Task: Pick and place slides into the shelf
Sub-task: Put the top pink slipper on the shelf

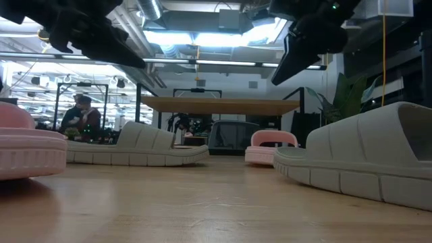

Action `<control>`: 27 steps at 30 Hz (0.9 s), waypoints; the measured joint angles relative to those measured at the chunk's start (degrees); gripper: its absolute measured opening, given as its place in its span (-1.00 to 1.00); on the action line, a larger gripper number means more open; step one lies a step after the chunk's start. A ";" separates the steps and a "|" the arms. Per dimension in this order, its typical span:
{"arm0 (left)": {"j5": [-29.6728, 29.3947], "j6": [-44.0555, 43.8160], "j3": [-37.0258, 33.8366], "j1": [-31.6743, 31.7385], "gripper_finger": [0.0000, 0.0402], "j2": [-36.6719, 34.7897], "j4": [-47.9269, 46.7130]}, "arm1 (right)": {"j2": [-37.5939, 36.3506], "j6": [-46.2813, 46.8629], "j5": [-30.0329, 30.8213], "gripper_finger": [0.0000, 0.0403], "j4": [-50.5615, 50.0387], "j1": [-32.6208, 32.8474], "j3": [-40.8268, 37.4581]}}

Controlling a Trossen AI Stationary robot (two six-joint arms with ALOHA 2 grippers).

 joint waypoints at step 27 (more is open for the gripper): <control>0.04 1.97 -0.02 2.53 -1.00 0.00 -0.63 | 6.71 -2.57 -0.13 0.06 -1.64 -5.77 -0.44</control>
